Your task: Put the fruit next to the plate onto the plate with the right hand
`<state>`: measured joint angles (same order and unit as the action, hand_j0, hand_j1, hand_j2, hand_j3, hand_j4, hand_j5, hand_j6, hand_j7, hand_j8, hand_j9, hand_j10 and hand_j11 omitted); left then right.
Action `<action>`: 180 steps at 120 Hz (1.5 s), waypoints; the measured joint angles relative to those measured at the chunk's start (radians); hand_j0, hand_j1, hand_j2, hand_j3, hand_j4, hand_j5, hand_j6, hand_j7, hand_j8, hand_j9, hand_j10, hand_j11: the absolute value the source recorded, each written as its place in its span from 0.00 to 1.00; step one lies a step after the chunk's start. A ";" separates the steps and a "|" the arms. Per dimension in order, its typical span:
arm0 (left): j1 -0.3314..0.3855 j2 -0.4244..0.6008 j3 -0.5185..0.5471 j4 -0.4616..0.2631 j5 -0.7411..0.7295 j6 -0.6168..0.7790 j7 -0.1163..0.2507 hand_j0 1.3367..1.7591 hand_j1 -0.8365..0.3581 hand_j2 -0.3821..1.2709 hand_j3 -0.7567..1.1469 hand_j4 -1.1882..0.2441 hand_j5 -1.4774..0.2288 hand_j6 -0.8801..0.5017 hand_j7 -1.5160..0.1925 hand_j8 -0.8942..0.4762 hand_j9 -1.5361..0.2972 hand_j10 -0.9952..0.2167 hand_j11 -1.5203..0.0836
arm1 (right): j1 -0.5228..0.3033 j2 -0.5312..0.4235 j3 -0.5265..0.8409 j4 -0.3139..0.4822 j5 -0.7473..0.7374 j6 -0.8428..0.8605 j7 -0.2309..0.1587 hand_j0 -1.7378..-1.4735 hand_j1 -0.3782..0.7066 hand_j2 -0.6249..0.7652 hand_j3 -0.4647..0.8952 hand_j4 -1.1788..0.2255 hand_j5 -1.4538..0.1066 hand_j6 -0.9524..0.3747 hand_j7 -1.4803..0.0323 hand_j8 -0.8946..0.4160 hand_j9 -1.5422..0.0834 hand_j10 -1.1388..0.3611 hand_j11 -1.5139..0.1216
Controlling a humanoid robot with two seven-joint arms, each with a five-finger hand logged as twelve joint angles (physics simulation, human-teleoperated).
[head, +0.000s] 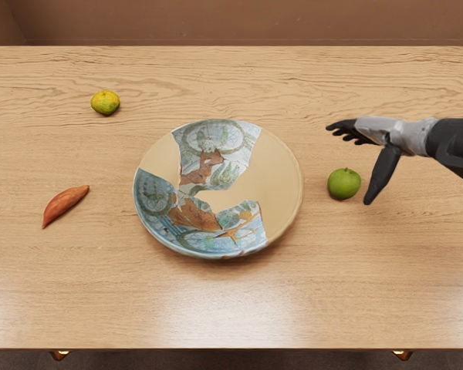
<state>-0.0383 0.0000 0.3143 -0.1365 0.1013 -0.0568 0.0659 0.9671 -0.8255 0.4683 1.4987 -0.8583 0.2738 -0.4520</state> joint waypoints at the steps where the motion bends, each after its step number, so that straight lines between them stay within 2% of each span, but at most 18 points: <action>1: 0.000 0.000 0.000 0.000 0.000 0.000 0.000 0.76 0.75 0.26 0.40 0.66 0.68 0.46 0.70 0.47 0.66 0.62 0.75 | -0.002 0.002 -0.001 0.000 -0.002 -0.003 0.000 0.30 0.11 0.44 0.34 0.78 0.87 0.65 0.91 0.62 0.89 0.70 0.86; 92: 0.000 0.000 0.000 0.000 0.000 0.000 0.000 0.76 0.75 0.26 0.40 0.66 0.68 0.46 0.70 0.47 0.66 0.62 0.75 | -0.188 0.094 -0.019 0.025 -0.248 -0.341 0.001 0.30 0.32 0.41 0.34 0.64 0.71 0.51 0.75 0.47 0.73 0.58 0.71; 130: 0.000 0.000 0.000 0.000 0.000 0.000 0.000 0.76 0.75 0.26 0.40 0.66 0.68 0.46 0.70 0.47 0.66 0.62 0.75 | -0.201 0.126 -0.094 0.020 -0.312 -0.473 -0.006 0.30 0.38 0.41 0.34 0.61 0.67 0.47 0.71 0.44 0.69 0.54 0.67; 156: 0.000 0.000 0.000 0.000 0.000 0.000 0.000 0.76 0.75 0.26 0.40 0.66 0.68 0.46 0.70 0.47 0.66 0.62 0.75 | -0.202 0.162 -0.117 -0.023 -0.335 -0.507 -0.009 0.30 0.40 0.40 0.34 0.60 0.65 0.46 0.69 0.42 0.68 0.53 0.66; 180: 0.000 0.000 0.000 0.000 0.000 0.000 0.000 0.76 0.75 0.26 0.40 0.66 0.68 0.46 0.70 0.47 0.66 0.62 0.75 | -0.202 0.173 -0.124 -0.031 -0.339 -0.521 -0.011 0.30 0.47 0.39 0.34 0.55 0.59 0.41 0.63 0.37 0.62 0.49 0.60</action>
<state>-0.0378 0.0000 0.3143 -0.1365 0.1013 -0.0568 0.0659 0.7654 -0.6522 0.3440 1.4673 -1.1970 -0.2473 -0.4628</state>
